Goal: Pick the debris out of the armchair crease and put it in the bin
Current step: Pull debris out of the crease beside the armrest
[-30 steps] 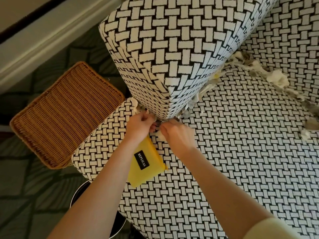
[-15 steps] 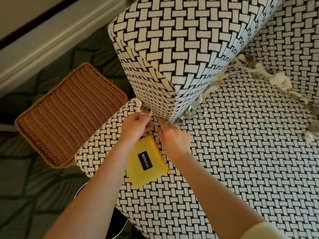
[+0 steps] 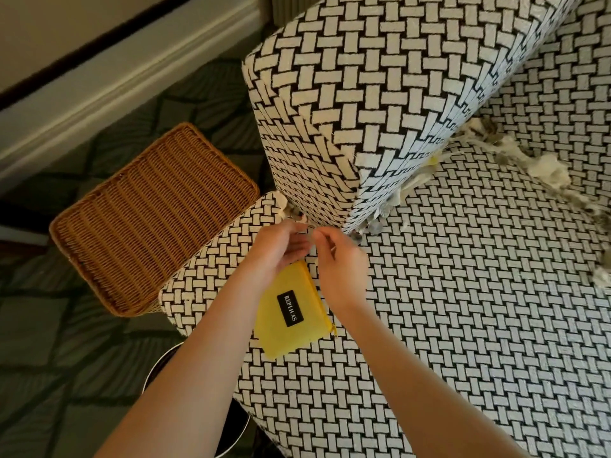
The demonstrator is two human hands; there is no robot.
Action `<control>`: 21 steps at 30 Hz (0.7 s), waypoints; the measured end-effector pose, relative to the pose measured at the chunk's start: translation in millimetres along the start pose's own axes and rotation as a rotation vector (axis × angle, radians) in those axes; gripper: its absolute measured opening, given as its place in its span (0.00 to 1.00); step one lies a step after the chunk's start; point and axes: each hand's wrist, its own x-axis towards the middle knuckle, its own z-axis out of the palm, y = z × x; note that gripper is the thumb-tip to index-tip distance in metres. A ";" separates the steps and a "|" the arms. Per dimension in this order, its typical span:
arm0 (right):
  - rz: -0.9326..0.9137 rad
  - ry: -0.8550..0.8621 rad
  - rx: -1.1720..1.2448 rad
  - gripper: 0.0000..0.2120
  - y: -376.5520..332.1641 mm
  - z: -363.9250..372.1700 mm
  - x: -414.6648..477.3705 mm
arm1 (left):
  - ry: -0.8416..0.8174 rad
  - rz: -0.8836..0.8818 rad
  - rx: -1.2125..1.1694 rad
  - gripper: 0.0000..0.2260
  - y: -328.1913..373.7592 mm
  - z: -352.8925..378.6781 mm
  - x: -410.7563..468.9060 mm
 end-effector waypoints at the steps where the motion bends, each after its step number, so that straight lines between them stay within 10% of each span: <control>1: 0.035 -0.014 0.117 0.08 -5.2 -0.5 -0.3 | -0.037 0.001 -0.025 0.09 -2.5 2.8 -0.4; 11: 0.197 0.085 0.140 0.08 10.0 -17.8 3.9 | 0.102 0.035 0.027 0.12 -6.9 8.9 8.0; 21: 0.202 -0.035 -0.425 0.11 29.6 -20.9 20.8 | 0.324 0.585 0.886 0.12 1.5 -1.9 25.7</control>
